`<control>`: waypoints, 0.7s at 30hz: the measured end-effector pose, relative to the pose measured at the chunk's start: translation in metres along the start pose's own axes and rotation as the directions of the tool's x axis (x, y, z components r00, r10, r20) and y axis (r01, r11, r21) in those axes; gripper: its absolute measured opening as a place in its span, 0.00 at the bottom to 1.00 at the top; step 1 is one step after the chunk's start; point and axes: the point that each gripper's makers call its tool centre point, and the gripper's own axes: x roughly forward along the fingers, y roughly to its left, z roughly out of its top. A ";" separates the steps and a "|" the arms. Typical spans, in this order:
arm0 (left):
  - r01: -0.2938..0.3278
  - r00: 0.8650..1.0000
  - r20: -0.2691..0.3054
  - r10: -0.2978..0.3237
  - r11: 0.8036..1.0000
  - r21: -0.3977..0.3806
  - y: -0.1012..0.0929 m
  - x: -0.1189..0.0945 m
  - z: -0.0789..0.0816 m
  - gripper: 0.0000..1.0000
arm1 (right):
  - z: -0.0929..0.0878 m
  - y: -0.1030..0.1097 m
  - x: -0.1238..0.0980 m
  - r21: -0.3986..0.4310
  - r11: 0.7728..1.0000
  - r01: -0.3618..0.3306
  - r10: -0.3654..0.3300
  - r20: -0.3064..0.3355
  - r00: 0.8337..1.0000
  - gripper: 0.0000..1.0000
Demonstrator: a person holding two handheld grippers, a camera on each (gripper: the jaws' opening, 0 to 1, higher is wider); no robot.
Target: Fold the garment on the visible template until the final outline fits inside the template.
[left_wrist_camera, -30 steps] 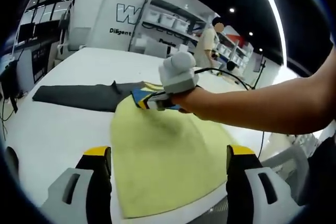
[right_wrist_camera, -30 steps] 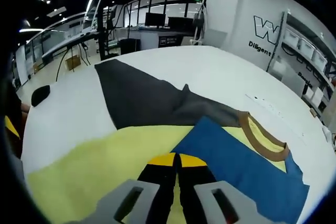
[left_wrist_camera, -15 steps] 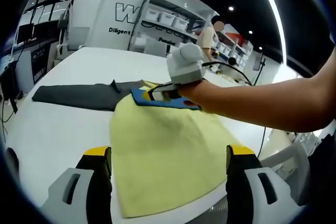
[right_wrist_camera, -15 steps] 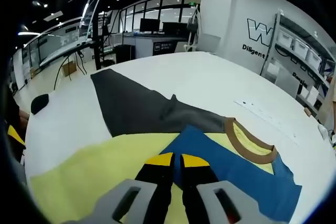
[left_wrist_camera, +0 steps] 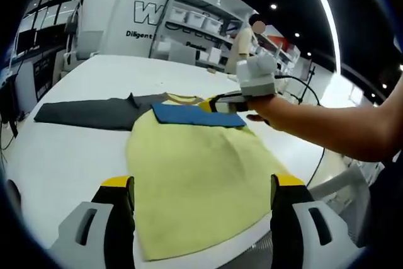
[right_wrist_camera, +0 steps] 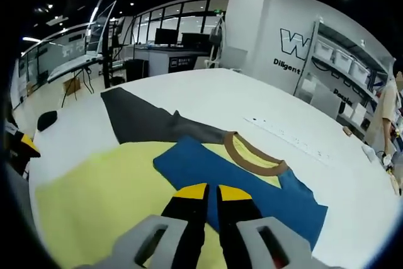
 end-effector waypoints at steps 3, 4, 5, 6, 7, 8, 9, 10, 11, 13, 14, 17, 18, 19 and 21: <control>0.006 1.000 -0.008 -0.006 1.000 0.007 -0.002 0.001 -0.002 0.84 | -0.010 -0.017 -0.021 0.007 0.999 0.035 -0.035 0.006 0.999 0.00; 0.007 1.000 -0.009 -0.007 1.000 0.008 -0.002 0.001 -0.002 0.84 | -0.012 -0.019 -0.024 0.009 0.999 0.039 -0.039 0.006 0.999 0.00; 0.010 1.000 -0.012 -0.010 1.000 0.009 -0.003 0.001 -0.002 0.84 | -0.019 -0.027 -0.036 0.021 0.998 0.056 -0.056 -0.001 0.998 0.00; 0.013 1.000 -0.015 -0.013 1.000 0.011 -0.004 0.001 -0.003 0.84 | -0.022 -0.030 -0.041 0.025 0.998 0.064 -0.064 -0.001 0.998 0.00; 0.016 1.000 -0.016 -0.016 1.000 0.013 -0.004 0.002 -0.003 0.84 | -0.025 -0.033 -0.047 0.026 0.997 0.070 -0.070 0.000 0.998 0.00; 0.018 1.000 -0.017 -0.018 1.000 0.015 -0.005 0.002 -0.003 0.84 | -0.031 -0.038 -0.054 0.027 0.996 0.081 -0.081 -0.005 0.997 0.00; 0.021 1.000 -0.022 -0.020 1.000 0.017 -0.006 0.002 -0.004 0.84 | -0.035 -0.041 -0.059 0.031 0.996 0.086 -0.086 -0.013 0.996 0.00; 0.022 0.999 -0.025 -0.022 1.000 0.020 -0.006 0.002 -0.005 0.84 | -0.040 -0.044 -0.066 0.038 0.995 0.094 -0.094 -0.014 0.995 0.00; 0.024 0.999 -0.026 -0.023 0.999 0.022 -0.006 0.002 -0.005 0.84 | -0.044 -0.046 -0.072 0.040 0.994 0.102 -0.101 -0.014 0.995 0.00; 0.026 0.999 -0.028 -0.025 0.999 0.025 -0.007 0.002 -0.005 0.84 | -0.054 -0.050 -0.087 0.051 0.992 0.118 -0.117 -0.023 0.993 0.00; 0.026 0.999 -0.029 -0.025 0.999 0.028 -0.007 0.002 -0.005 0.84 | -0.059 -0.052 -0.095 0.068 0.990 0.127 -0.125 -0.027 0.992 0.00; 0.027 0.999 -0.032 -0.026 0.999 0.029 -0.007 0.002 -0.006 0.84 | -0.069 -0.053 -0.117 0.102 0.983 0.151 -0.149 -0.030 0.988 0.01; 0.027 0.999 -0.032 -0.026 0.999 0.031 -0.007 0.002 -0.006 0.83 | -0.070 -0.053 -0.120 0.106 0.982 0.154 -0.152 -0.028 0.988 0.01; 0.027 0.999 -0.032 -0.026 0.999 0.032 -0.007 0.002 -0.006 0.83 | -0.070 -0.053 -0.123 0.109 0.982 0.156 -0.154 -0.030 0.988 0.01; 0.026 0.999 -0.037 -0.025 0.999 0.036 -0.007 0.002 -0.007 0.83 | -0.070 -0.052 -0.143 0.126 0.975 0.184 -0.185 -0.010 0.983 0.03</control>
